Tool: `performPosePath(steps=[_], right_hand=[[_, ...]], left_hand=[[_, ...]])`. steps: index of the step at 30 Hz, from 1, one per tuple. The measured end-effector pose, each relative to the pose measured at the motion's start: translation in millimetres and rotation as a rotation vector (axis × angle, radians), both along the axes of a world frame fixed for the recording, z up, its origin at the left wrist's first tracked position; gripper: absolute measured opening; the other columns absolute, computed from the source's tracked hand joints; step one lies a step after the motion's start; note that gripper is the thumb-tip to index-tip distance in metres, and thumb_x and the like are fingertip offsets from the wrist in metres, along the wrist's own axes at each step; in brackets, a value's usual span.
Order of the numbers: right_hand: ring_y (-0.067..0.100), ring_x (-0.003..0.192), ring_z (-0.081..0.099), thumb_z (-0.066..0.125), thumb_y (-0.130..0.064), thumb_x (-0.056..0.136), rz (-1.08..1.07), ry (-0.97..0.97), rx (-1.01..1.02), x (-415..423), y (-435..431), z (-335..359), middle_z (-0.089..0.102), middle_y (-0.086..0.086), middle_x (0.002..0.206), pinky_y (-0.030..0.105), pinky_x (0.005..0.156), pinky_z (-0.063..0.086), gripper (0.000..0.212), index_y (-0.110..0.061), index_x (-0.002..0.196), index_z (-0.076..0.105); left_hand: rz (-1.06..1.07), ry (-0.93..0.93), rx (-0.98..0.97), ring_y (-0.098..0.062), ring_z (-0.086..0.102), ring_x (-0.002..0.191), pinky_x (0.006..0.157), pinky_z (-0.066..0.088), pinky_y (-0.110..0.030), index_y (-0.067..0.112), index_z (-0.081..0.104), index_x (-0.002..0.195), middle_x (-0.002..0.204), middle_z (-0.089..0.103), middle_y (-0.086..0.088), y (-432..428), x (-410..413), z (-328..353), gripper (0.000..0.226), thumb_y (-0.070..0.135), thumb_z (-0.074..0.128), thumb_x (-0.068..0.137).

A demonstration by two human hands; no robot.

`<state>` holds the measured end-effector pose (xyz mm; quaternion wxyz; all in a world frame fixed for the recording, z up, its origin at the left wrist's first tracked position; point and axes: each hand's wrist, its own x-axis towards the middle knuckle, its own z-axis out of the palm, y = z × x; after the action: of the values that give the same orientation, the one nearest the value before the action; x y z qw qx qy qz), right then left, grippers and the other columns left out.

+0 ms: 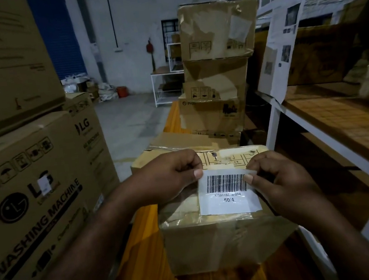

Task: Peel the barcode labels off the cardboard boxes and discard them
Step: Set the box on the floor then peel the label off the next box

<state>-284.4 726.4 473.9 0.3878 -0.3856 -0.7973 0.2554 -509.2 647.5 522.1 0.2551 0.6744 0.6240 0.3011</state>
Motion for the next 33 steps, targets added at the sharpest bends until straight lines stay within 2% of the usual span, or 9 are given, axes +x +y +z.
performPosePath(steps=[4, 8, 13, 17, 22, 25, 27, 30, 33], right_hand=[[0.006, 0.094, 0.058, 0.067, -0.016, 0.089, 0.014, 0.002, 0.036, -2, 3, -1, 0.060, -0.011, 0.094, 0.029, 0.074, 0.052, 0.016, -0.024, 0.076, 0.065], [0.011, 0.091, 0.059, 0.064, -0.017, 0.091, 0.035, 0.000, 0.046, -3, 4, -1, 0.060, -0.009, 0.090, 0.040, 0.076, 0.053, 0.016, -0.024, 0.077, 0.063], [0.011, 0.084, 0.059, 0.060, -0.020, 0.094, 0.048, 0.010, 0.040, -3, 10, -2, 0.060, -0.007, 0.088, 0.042, 0.070, 0.053, 0.012, -0.021, 0.082, 0.062], [0.013, 0.081, 0.063, 0.060, -0.020, 0.095, 0.067, 0.055, -0.004, -6, 12, 0, 0.065, -0.005, 0.086, 0.043, 0.069, 0.055, 0.013, -0.022, 0.083, 0.063], [0.025, 0.088, 0.069, 0.057, -0.033, 0.094, 0.176, 0.205, -0.202, -8, 17, -2, 0.070, 0.007, 0.089, 0.057, 0.073, 0.056, 0.013, -0.025, 0.085, 0.064], [0.023, 0.089, 0.072, 0.059, -0.018, 0.095, 0.196, 0.257, -0.320, -8, 19, 0, 0.072, 0.010, 0.094, 0.042, 0.063, 0.059, 0.011, -0.021, 0.086, 0.064], [0.023, 0.088, 0.072, 0.060, -0.013, 0.094, 0.205, 0.275, -0.333, -8, 18, 2, 0.073, 0.011, 0.094, 0.035, 0.060, 0.057, 0.009, -0.017, 0.086, 0.063], [0.024, 0.089, 0.071, 0.058, -0.006, 0.093, 0.198, 0.378, -0.342, -7, 19, 6, 0.068, 0.012, 0.089, 0.040, 0.064, 0.057, 0.015, -0.016, 0.082, 0.055], [0.025, 0.090, 0.071, 0.054, -0.002, 0.094, 0.180, 0.448, -0.340, -6, 18, 9, 0.064, 0.019, 0.090, 0.046, 0.067, 0.058, 0.017, -0.015, 0.085, 0.050]], left_hand=[[-0.013, -0.110, -0.013, -0.006, 0.057, 0.056, 0.051, 0.047, -0.025, 0.018, 0.060, 0.093, 0.065, 0.065, 0.007, 1, -2, -1, 0.005, 0.020, 0.060, 0.097], [-0.011, 0.079, -0.031, -0.002, 0.062, 0.070, 0.065, 0.055, -0.028, 0.031, 0.059, 0.115, 0.078, 0.066, 0.010, 5, -1, -1, 0.044, 0.024, 0.082, 0.078], [-0.033, 0.107, 0.026, -0.013, 0.070, 0.082, 0.078, 0.058, -0.042, 0.023, 0.071, 0.101, 0.089, 0.075, 0.004, 12, -2, -4, 0.023, 0.017, 0.080, 0.081], [-0.056, -0.032, 0.052, -0.011, 0.070, 0.073, 0.064, 0.058, -0.030, 0.023, 0.070, 0.093, 0.086, 0.075, -0.002, 12, -5, -8, 0.015, 0.013, 0.077, 0.084], [-0.026, -0.193, 0.120, -0.006, 0.069, 0.065, 0.054, 0.052, -0.020, 0.011, 0.062, 0.083, 0.075, 0.073, 0.002, 14, -8, -13, 0.014, 0.004, 0.074, 0.085], [-0.014, -0.314, 0.148, -0.009, 0.061, 0.055, 0.051, 0.047, -0.018, 0.011, 0.056, 0.075, 0.066, 0.064, -0.007, 15, -6, -15, 0.022, 0.000, 0.070, 0.086], [-0.006, -0.357, 0.142, -0.012, 0.060, 0.055, 0.050, 0.048, -0.020, 0.012, 0.056, 0.077, 0.067, 0.064, -0.009, 15, -5, -15, 0.021, 0.000, 0.070, 0.087], [0.005, -0.419, 0.123, -0.008, 0.065, 0.059, 0.051, 0.049, -0.021, 0.009, 0.060, 0.092, 0.069, 0.070, 0.001, 18, -3, -11, 0.012, 0.002, 0.068, 0.088], [0.018, -0.544, 0.101, -0.018, 0.070, 0.071, 0.052, 0.052, -0.026, 0.007, 0.058, 0.104, 0.082, 0.074, -0.010, 22, 4, -8, 0.017, 0.001, 0.066, 0.090]])
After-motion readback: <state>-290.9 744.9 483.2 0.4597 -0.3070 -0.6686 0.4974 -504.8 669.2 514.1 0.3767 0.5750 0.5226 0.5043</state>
